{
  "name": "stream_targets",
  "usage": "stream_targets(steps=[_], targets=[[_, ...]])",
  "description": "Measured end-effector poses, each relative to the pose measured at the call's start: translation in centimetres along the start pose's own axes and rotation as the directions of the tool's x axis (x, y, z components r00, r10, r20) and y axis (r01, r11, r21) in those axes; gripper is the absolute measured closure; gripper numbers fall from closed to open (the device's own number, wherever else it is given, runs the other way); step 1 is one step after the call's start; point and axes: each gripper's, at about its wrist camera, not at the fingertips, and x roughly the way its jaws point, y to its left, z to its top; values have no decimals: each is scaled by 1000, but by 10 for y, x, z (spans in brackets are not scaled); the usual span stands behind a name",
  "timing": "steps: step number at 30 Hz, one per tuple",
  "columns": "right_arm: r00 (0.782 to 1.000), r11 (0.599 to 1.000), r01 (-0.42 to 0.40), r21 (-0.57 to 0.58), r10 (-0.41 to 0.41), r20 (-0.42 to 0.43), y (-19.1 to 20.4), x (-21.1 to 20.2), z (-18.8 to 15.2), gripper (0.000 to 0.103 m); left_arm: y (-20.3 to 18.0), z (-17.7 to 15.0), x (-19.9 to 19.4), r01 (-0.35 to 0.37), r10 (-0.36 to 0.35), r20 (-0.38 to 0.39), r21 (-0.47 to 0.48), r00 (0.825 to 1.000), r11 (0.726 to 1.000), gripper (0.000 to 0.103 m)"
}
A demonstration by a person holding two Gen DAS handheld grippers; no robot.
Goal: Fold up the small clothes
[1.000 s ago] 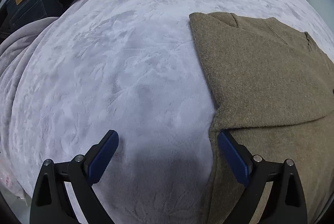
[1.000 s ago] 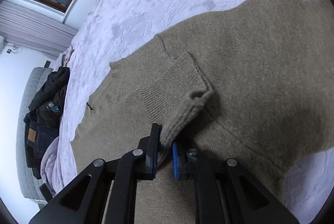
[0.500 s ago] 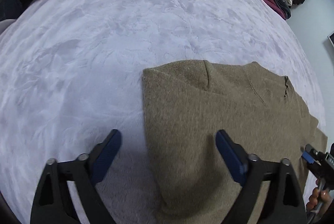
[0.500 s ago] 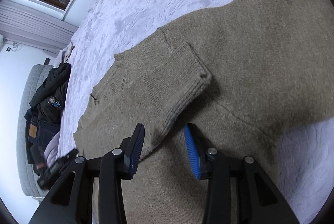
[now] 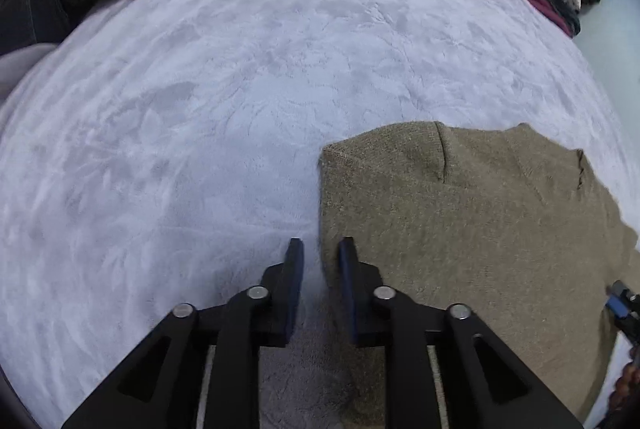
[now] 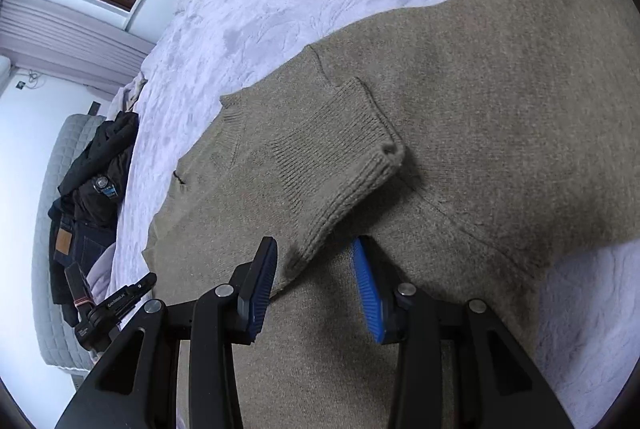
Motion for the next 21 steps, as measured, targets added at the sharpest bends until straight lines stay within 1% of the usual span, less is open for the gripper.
stream_targets(steps=[1,2,4,6,7,9,11,12,15,18,19,20,21], targets=[[1000,1000,1,-3,-1,-4,0,-2,-1,58,-7,-3,-7,-42,41,23,28,999,999,28],[1000,1000,-1,-2,1,-8,1,-4,-1,56,-10,-7,-14,-47,45,46,44,998,998,8],[1000,1000,-5,3,5,-7,1,-12,-4,51,-25,-18,-30,-49,43,72,89,996,995,8],[1000,1000,-10,9,10,7,0,-23,-6,48,-44,-29,-39,-66,59,64,128,996,990,8],[1000,1000,-11,15,10,13,-2,-27,-7,46,-52,-35,-44,-61,55,50,146,997,987,8],[1000,999,-12,31,11,25,-8,-38,-10,46,-76,-50,-50,-19,17,13,171,1000,985,8],[999,998,-6,62,4,39,-20,-52,-13,46,-105,-59,-49,20,-18,-14,182,1000,983,8],[999,997,-2,78,-2,48,-27,-58,-13,46,-121,-65,-47,25,-22,-22,192,1000,981,8],[994,989,39,140,-53,95,-59,-84,-13,46,-159,-78,-34,22,-11,-49,213,999,977,8],[983,970,55,237,-94,155,-99,-113,-11,46,-178,-87,-19,-19,28,-34,231,999,973,8],[975,958,60,280,-116,189,-117,-126,-9,46,-180,-89,-15,-36,43,-25,231,999,972,7],[966,947,60,316,-135,220,-131,-138,-8,46,-180,-90,-14,-42,48,-18,226,999,973,1],[955,935,57,351,-154,253,-146,-149,-7,46,-179,-90,-13,-53,58,-14,216,998,975,0]])
